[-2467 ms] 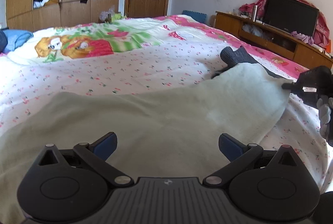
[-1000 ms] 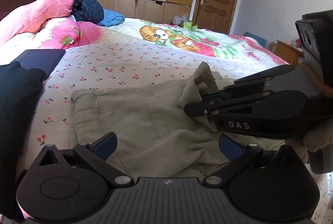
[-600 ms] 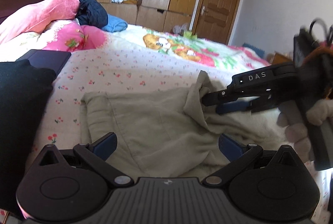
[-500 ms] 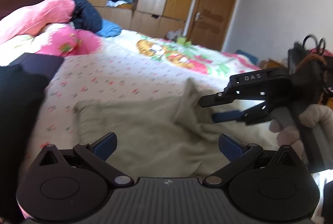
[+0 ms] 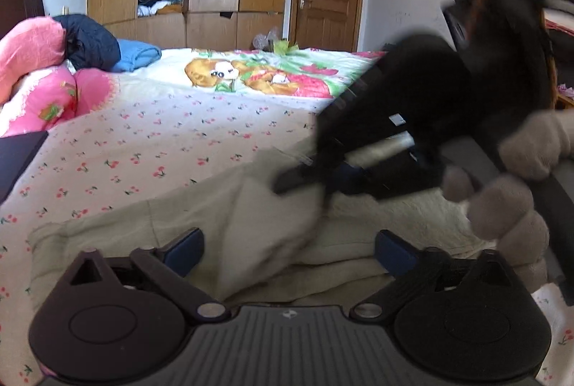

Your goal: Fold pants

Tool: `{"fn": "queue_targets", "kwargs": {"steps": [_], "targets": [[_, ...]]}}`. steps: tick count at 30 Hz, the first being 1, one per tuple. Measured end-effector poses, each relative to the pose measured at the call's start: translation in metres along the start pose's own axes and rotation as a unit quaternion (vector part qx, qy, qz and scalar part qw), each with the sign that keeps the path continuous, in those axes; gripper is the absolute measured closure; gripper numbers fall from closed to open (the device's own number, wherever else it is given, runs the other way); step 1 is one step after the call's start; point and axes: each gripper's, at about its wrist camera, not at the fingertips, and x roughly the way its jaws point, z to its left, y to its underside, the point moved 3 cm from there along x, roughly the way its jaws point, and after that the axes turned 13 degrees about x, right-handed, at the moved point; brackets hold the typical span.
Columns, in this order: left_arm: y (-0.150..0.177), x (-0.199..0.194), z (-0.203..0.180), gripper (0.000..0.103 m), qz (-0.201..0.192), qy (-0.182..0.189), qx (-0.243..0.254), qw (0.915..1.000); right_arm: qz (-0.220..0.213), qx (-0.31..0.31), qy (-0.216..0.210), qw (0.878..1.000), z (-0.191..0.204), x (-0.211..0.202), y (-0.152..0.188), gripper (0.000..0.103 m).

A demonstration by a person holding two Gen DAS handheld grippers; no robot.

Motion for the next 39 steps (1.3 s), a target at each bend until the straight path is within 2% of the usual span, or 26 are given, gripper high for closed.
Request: {"fn": "queue_targets", "kwargs": {"steps": [1,4,7,9,11,14,18,22,24,26,27,29,31,34,35,36,38,39], "targets": [[0.0,-0.002,0.002,0.009,-0.002,0.005,-0.012,0.9999,0.004,-0.029,-0.006,1.0,0.014,0.002,0.002,0.091],[0.006,-0.013,0.017,0.025,-0.009,0.012,-0.067,0.9976,0.026,-0.105,-0.018,0.994,0.057,0.009,0.012,0.092],[0.015,-0.024,0.036,0.04,-0.016,0.008,-0.124,0.9922,0.055,-0.152,-0.023,0.987,0.09,0.023,0.022,0.092],[0.019,-0.032,0.043,0.041,-0.023,0.002,-0.144,0.9893,0.077,-0.175,-0.021,0.981,0.104,0.036,0.03,0.092],[0.023,-0.042,0.047,0.041,-0.032,-0.002,-0.163,0.9861,0.101,-0.213,-0.002,0.972,0.117,0.051,0.046,0.092],[0.035,-0.052,0.052,0.043,-0.027,-0.018,-0.185,0.9822,0.142,-0.264,0.027,0.954,0.129,0.071,0.066,0.08],[0.052,-0.064,0.067,0.043,-0.021,-0.038,-0.223,0.9738,0.165,-0.265,-0.014,0.95,0.14,0.076,0.084,0.08],[0.061,-0.071,0.077,0.043,-0.018,-0.053,-0.239,0.9693,0.156,-0.278,-0.017,0.948,0.148,0.068,0.087,0.078],[0.06,-0.073,0.075,0.043,-0.021,-0.052,-0.237,0.9699,0.152,-0.277,-0.025,0.949,0.147,0.056,0.082,0.062],[0.06,-0.072,0.072,0.043,-0.022,-0.045,-0.236,0.9705,0.127,-0.266,-0.02,0.955,0.14,0.042,0.076,0.054],[0.061,-0.072,0.071,0.043,-0.023,-0.042,-0.237,0.9703,0.118,-0.264,-0.016,0.957,0.136,0.036,0.073,0.054],[0.063,-0.069,0.066,0.041,-0.019,-0.031,-0.241,0.9698,0.11,-0.273,0.018,0.956,0.13,0.04,0.072,0.05],[0.063,-0.065,0.067,0.038,-0.015,-0.033,-0.243,0.9693,0.131,-0.275,0.043,0.951,0.125,0.053,0.078,0.05],[0.063,-0.065,0.068,0.038,-0.017,-0.042,-0.245,0.9685,0.162,-0.275,0.056,0.946,0.125,0.071,0.092,0.049],[0.063,-0.066,0.069,0.038,-0.018,-0.044,-0.25,0.9671,0.156,-0.285,0.057,0.944,0.126,0.074,0.095,0.051],[0.064,-0.066,0.069,0.038,-0.019,-0.045,-0.254,0.966,0.143,-0.296,0.066,0.942,0.127,0.077,0.098,0.066],[0.063,-0.066,0.068,0.04,-0.02,-0.053,-0.255,0.9654,0.151,-0.293,0.079,0.941,0.128,0.083,0.101,0.099],[0.063,-0.069,0.065,0.045,-0.022,-0.056,-0.255,0.9651,0.163,-0.275,0.073,0.945,0.127,0.086,0.101,0.102]]}}
